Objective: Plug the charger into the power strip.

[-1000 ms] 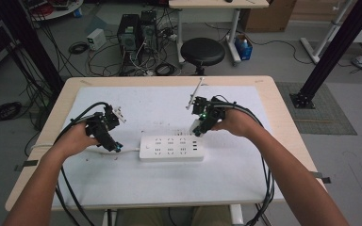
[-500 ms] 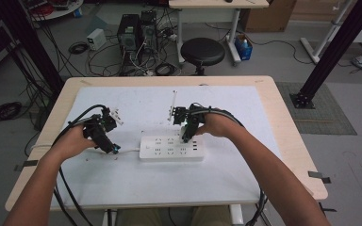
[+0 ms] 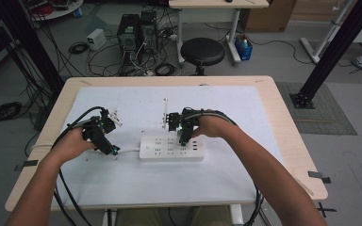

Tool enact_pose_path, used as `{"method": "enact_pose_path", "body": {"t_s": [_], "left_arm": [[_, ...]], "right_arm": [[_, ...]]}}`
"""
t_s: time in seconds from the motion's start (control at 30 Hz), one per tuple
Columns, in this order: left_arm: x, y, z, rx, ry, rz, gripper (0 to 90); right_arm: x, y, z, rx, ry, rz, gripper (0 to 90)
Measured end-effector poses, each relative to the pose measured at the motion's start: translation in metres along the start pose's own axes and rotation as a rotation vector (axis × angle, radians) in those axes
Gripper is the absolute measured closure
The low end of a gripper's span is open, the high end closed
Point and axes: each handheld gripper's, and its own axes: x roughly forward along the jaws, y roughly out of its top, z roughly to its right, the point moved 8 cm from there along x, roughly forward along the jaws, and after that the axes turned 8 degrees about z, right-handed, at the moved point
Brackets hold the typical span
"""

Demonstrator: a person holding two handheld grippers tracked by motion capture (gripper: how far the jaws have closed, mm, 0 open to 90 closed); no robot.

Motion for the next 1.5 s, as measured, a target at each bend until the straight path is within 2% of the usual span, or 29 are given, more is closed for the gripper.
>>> {"method": "enact_pose_path", "body": {"t_s": [0.1, 0.2, 0.4, 0.47, 0.57, 0.7, 0.8, 0.9, 0.93, 1.07, 1.2, 1.27, 1.37, 1.4, 1.47, 1.5], "left_arm": [[0.001, 0.000, 0.001, 0.001, -0.003, 0.003, 20.7], [0.004, 0.000, 0.004, 0.002, -0.009, 0.010, 20.7], [0.009, -0.001, 0.007, 0.016, -0.020, 0.001, 20.7], [0.010, -0.001, 0.009, 0.012, -0.021, 0.010, 20.7], [0.011, -0.001, 0.010, 0.016, -0.025, 0.013, 20.7], [0.014, -0.001, 0.010, 0.013, -0.027, 0.017, 20.7], [0.017, -0.001, 0.012, 0.010, -0.034, 0.027, 20.7], [0.019, -0.002, 0.011, 0.005, -0.036, 0.027, 20.7], [0.020, -0.003, 0.010, 0.012, -0.039, 0.022, 20.7], [0.022, -0.002, 0.009, 0.005, -0.040, 0.029, 20.7], [0.022, -0.002, 0.008, 0.019, -0.043, 0.025, 20.7], [0.023, -0.001, 0.008, 0.006, -0.045, 0.035, 20.7], [0.022, -0.002, 0.009, 0.004, -0.047, 0.038, 20.7], [0.023, -0.001, 0.010, -0.015, -0.046, 0.054, 20.7], [0.022, -0.002, 0.007, -0.004, -0.045, 0.045, 20.7], [0.023, 0.000, 0.010, -0.039, -0.047, 0.074, 20.7]], "right_arm": [[0.001, 0.002, 0.000, 0.015, -0.002, -0.014, 62.0], [0.002, 0.005, 0.000, 0.007, -0.010, -0.036, 62.0], [0.004, 0.005, 0.003, 0.025, 0.019, -0.033, 62.1], [0.009, 0.002, 0.001, 0.010, 0.022, -0.053, 62.1], [0.010, 0.001, 0.003, 0.012, 0.038, -0.032, 62.2], [0.011, 0.001, 0.004, 0.010, 0.047, -0.038, 62.3], [0.011, 0.001, 0.004, 0.027, 0.053, -0.058, 62.3], [0.012, 0.002, 0.006, 0.001, 0.060, -0.063, 62.4], [0.012, 0.002, 0.005, 0.014, 0.054, -0.069, 62.4], [0.013, 0.003, 0.003, -0.002, 0.039, -0.088, 62.4], [0.015, 0.005, 0.000, -0.048, 0.000, -0.118, 62.5], [0.017, 0.007, -0.001, -0.079, -0.016, -0.145, 62.4], [0.017, 0.006, 0.001, -0.044, 0.014, -0.137, 62.4], [0.017, 0.006, 0.003, -0.037, 0.021, -0.132, 62.4], [0.017, 0.006, 0.003, -0.028, 0.031, -0.132, 62.4], [0.018, 0.006, 0.003, -0.015, 0.040, -0.122, 62.4]]}}
